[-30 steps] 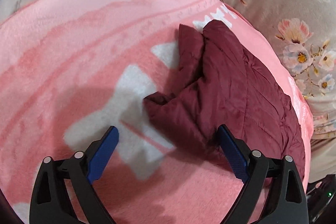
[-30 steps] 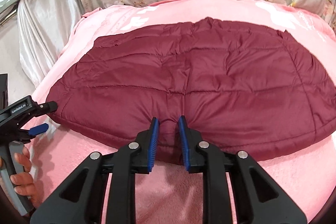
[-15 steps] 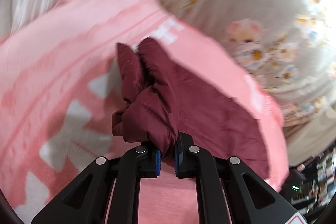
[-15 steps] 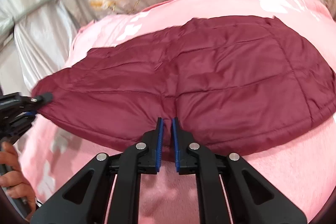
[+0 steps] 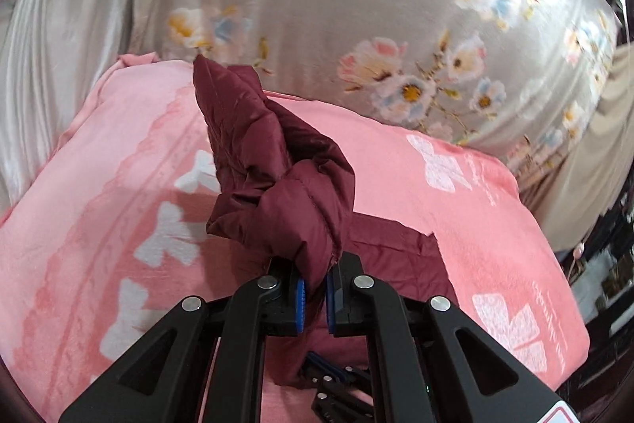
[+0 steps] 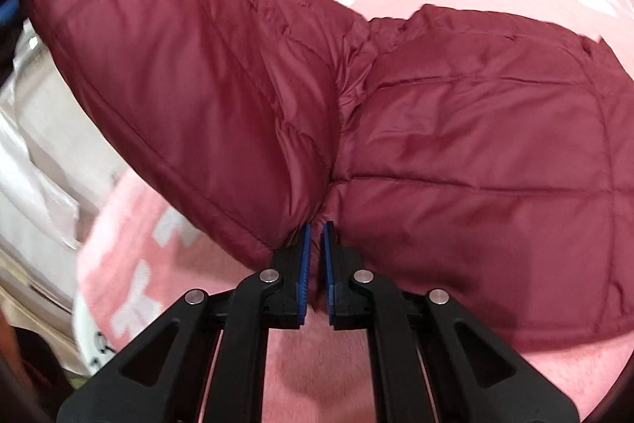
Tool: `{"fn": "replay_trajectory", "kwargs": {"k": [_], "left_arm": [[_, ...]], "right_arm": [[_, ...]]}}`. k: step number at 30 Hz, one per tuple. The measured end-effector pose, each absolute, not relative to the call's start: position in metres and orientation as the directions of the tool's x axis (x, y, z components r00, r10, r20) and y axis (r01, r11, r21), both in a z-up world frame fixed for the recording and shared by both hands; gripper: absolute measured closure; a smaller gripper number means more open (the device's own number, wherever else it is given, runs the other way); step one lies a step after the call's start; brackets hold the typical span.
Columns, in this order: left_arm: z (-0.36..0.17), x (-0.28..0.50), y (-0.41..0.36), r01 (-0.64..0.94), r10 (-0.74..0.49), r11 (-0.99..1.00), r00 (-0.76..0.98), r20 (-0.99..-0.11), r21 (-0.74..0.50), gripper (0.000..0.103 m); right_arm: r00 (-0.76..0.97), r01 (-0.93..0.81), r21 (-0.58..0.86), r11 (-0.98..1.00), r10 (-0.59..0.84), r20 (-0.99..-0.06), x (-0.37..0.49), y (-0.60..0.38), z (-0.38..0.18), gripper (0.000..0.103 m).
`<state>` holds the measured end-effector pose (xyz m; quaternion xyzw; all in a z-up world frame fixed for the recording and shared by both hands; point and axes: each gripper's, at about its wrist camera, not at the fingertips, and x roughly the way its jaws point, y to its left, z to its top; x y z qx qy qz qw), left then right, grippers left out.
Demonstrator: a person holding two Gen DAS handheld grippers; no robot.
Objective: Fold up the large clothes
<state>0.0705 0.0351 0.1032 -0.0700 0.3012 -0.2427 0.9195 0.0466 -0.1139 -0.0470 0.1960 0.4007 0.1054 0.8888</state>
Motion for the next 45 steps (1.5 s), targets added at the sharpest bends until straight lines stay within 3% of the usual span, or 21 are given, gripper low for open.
{"fn": "replay_trajectory", "kwargs": {"k": [8, 13, 17, 20, 22, 25, 27, 30, 32, 34, 35, 36, 38, 42, 45], "left_arm": [[0.074, 0.064, -0.064, 0.558, -0.606, 0.772, 0.503, -0.616, -0.303, 0.098], [0.019, 0.070, -0.144, 0.583, -0.516, 0.782, 0.406, -0.754, -0.221, 0.091], [0.003, 0.061, -0.156, 0.576, -0.478, 0.794, 0.392, -0.786, -0.195, 0.089], [0.025, 0.050, -0.135, 0.609, -0.546, 0.753, 0.365, -0.754, -0.251, 0.064], [0.046, 0.045, -0.116, 0.611, -0.601, 0.732, 0.373, -0.707, -0.300, 0.026], [0.075, 0.043, -0.078, 0.575, -0.627, 0.749, 0.452, -0.634, -0.331, 0.023], [0.081, 0.051, -0.057, 0.518, -0.573, 0.800, 0.509, -0.642, -0.304, 0.023], [0.072, 0.073, -0.037, 0.390, -0.403, 0.901, 0.597, -0.694, -0.189, 0.023], [0.063, 0.081, -0.028, 0.344, -0.361, 0.922, 0.603, -0.712, -0.176, 0.024], [0.054, 0.090, -0.023, 0.324, -0.344, 0.929, 0.589, -0.731, -0.177, 0.024], [0.049, 0.093, -0.023, 0.322, -0.342, 0.930, 0.579, -0.740, -0.177, 0.025], [0.045, 0.094, -0.024, 0.323, -0.338, 0.930, 0.575, -0.746, -0.173, 0.025], [0.039, 0.089, -0.022, 0.332, -0.332, 0.930, 0.566, -0.754, -0.160, 0.027], [0.032, 0.085, -0.038, 0.372, -0.338, 0.917, 0.538, -0.772, -0.143, 0.032], [0.021, 0.080, -0.054, 0.409, -0.343, 0.903, 0.509, -0.789, -0.129, 0.033]], "right_arm": [[0.724, 0.219, 0.390, 0.894, 0.119, -0.679, -0.017, -0.219, -0.032, 0.096], [0.738, 0.314, 0.397, 0.863, 0.042, -0.673, -0.044, -0.253, -0.033, 0.096], [0.736, 0.357, 0.359, 0.862, -0.024, -0.676, -0.056, -0.266, -0.028, 0.094], [0.764, 0.355, 0.357, 0.864, -0.048, -0.643, -0.064, -0.269, -0.012, 0.079], [0.792, 0.332, 0.372, 0.867, -0.042, -0.608, -0.071, -0.277, 0.001, 0.069], [0.832, 0.263, 0.380, 0.887, -0.009, -0.554, -0.065, -0.270, 0.024, 0.056], [0.844, 0.218, 0.381, 0.899, 0.022, -0.536, -0.052, -0.263, 0.034, 0.048], [0.828, 0.202, 0.355, 0.913, 0.034, -0.560, -0.035, -0.251, 0.037, 0.047], [0.809, 0.207, 0.354, 0.912, 0.044, -0.586, -0.019, -0.248, 0.031, 0.047], [0.787, 0.198, 0.383, 0.902, 0.087, -0.611, -0.004, -0.248, 0.019, 0.047], [0.779, 0.192, 0.392, 0.900, 0.104, -0.619, -0.002, -0.249, 0.014, 0.054], [0.767, 0.190, 0.391, 0.901, 0.113, -0.632, 0.001, -0.249, 0.009, 0.078], [0.770, 0.202, 0.380, 0.902, 0.094, -0.632, -0.003, -0.252, 0.008, 0.095], [0.812, 0.232, 0.379, 0.896, 0.036, -0.583, -0.040, -0.265, 0.022, 0.098], [0.796, 0.276, 0.339, 0.899, -0.016, -0.605, -0.064, -0.266, 0.014, 0.099]]}}
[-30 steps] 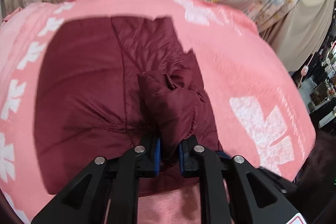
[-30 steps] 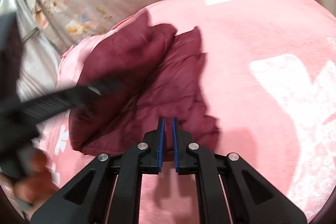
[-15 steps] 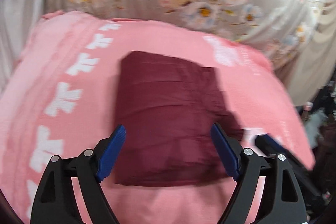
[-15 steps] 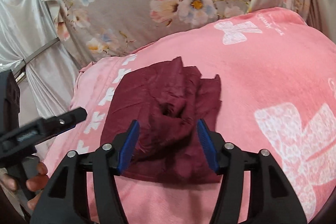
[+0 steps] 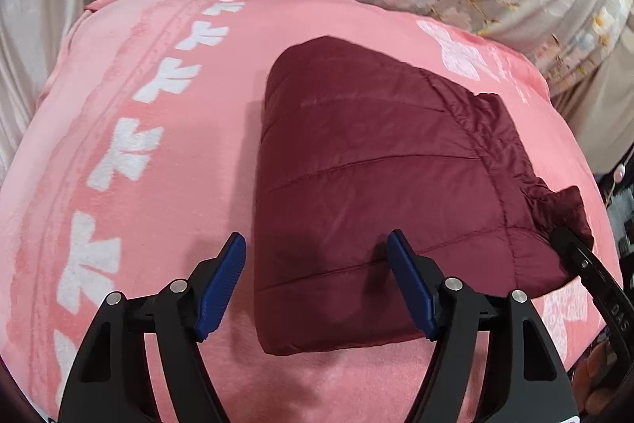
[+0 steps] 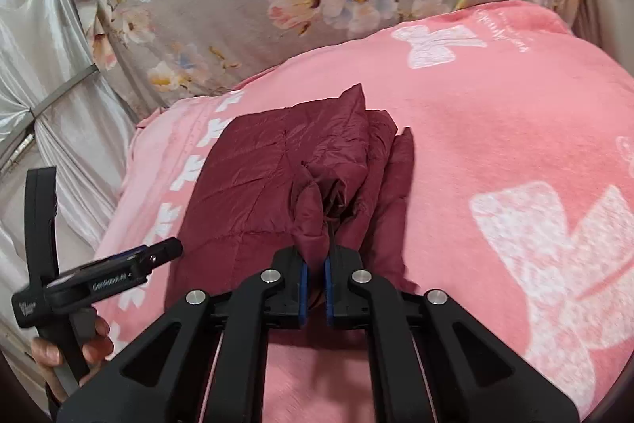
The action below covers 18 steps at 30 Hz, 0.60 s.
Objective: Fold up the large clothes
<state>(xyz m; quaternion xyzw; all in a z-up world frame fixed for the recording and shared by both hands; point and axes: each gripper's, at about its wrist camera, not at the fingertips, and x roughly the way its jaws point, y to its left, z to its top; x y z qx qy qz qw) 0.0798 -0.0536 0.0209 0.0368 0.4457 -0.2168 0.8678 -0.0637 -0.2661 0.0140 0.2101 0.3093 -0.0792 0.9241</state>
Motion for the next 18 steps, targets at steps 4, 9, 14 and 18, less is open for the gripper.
{"fn": "replay_trajectory", "kwargs": {"k": [4, 9, 14, 18], "left_arm": [[-0.004, 0.075, -0.071, 0.430, -0.327, 0.896, 0.464, -0.823, -0.114, 0.035], [-0.018, 0.071, -0.080, 0.430, -0.287, 0.900, 0.474, -0.832, -0.065, 0.034], [-0.030, 0.067, -0.089, 0.426, -0.232, 0.905, 0.516, -0.825, 0.012, 0.034], [-0.037, 0.069, -0.092, 0.421, -0.208, 0.906, 0.535, -0.819, 0.046, 0.034]], "right_arm": [[0.735, 0.340, 0.336, 0.878, -0.025, -0.677, -0.064, -0.277, -0.022, 0.098], [0.696, 0.361, 0.322, 0.875, -0.023, -0.717, -0.053, -0.278, -0.055, 0.098], [0.681, 0.356, 0.295, 0.887, -0.030, -0.732, -0.041, -0.272, -0.070, 0.097], [0.683, 0.348, 0.267, 0.899, -0.049, -0.728, -0.040, -0.269, -0.073, 0.097]]}}
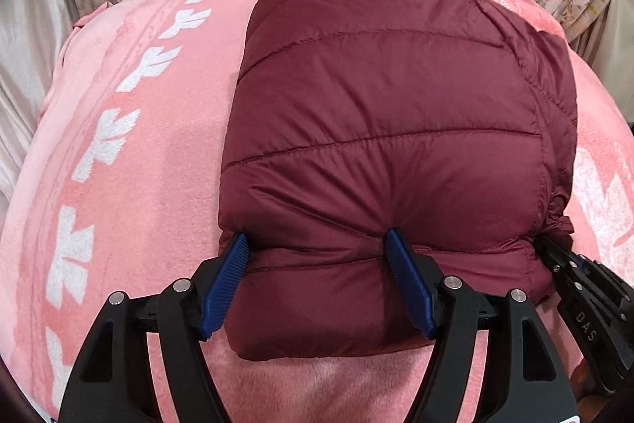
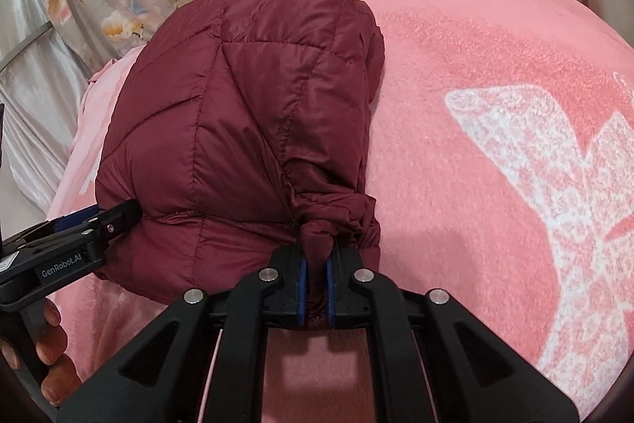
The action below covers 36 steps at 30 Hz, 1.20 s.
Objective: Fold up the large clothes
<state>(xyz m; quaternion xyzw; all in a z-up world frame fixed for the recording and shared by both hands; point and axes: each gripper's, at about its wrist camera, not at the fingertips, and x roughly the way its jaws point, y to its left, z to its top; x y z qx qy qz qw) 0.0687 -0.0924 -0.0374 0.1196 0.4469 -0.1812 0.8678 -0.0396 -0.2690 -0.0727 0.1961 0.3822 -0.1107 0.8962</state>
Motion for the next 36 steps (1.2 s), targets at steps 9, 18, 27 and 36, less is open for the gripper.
{"fn": "replay_trajectory", "kwargs": {"k": [9, 18, 27, 36], "left_arm": [[-0.034, 0.067, -0.090, 0.423, -0.194, 0.904, 0.534, -0.823, 0.062, 0.033], [0.062, 0.102, -0.057, 0.394, -0.336, 0.913, 0.585, -0.738, -0.104, 0.035], [0.081, 0.185, -0.100, 0.343, -0.348, 0.924, 0.559, -0.753, -0.172, 0.035], [0.028, 0.214, -0.142, 0.339, -0.262, 0.937, 0.527, -0.808, -0.083, 0.034]], "right_arm": [[0.673, 0.352, 0.315, 0.881, -0.005, -0.740, -0.050, -0.277, -0.061, 0.094], [0.800, 0.333, 0.428, 0.840, -0.012, -0.600, -0.057, -0.318, 0.027, 0.074], [0.808, 0.381, 0.564, 0.733, 0.032, -0.588, 0.037, -0.357, 0.032, 0.054], [0.738, 0.449, 0.485, 0.750, -0.005, -0.675, 0.067, -0.350, -0.017, 0.096]]}}
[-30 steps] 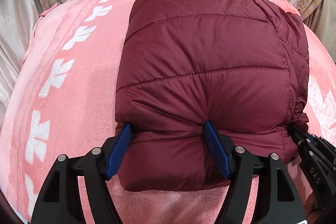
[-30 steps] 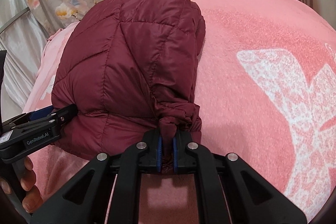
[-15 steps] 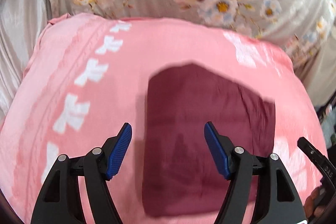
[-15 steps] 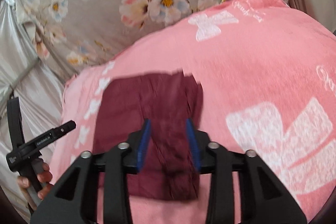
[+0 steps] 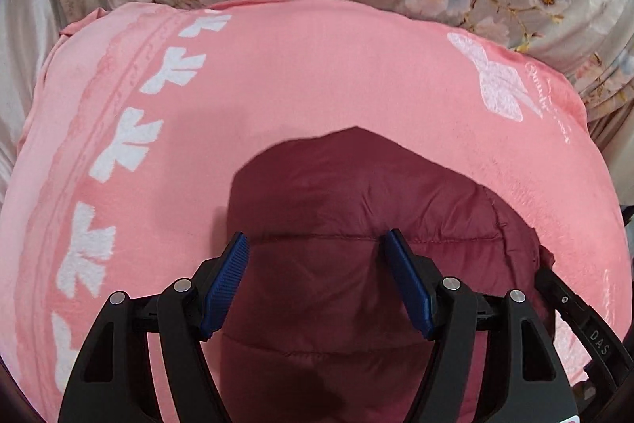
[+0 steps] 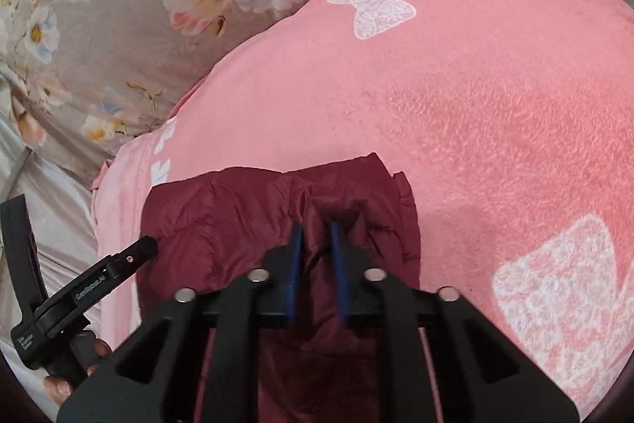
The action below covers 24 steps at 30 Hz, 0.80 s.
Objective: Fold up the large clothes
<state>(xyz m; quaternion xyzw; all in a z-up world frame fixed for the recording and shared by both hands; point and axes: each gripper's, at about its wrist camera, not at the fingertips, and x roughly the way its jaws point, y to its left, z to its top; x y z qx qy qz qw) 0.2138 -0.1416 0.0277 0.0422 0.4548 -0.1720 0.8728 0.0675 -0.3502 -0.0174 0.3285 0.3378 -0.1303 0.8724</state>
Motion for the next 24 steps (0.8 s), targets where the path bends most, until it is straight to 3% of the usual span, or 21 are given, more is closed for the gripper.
{"fn": "replay_trajectory", "kwargs": {"k": [9, 15, 24], "left_arm": [[-0.008, 0.210, -0.152, 0.332, -0.223, 0.943, 0.575, -0.787, -0.024, 0.016], [-0.018, 0.211, -0.154, 0.320, -0.213, 0.947, 0.598, -0.773, -0.014, 0.011], [-0.030, 0.213, -0.159, 0.310, -0.194, 0.951, 0.620, -0.760, 0.010, 0.006]], "right_arm": [[0.711, 0.468, 0.360, 0.807, -0.103, -0.696, 0.075, -0.340, -0.043, 0.099], [0.689, 0.466, 0.251, 0.849, -0.170, -0.704, 0.086, -0.326, -0.057, 0.099], [0.703, 0.452, 0.268, 0.851, -0.154, -0.695, 0.090, -0.329, -0.066, 0.099]]}}
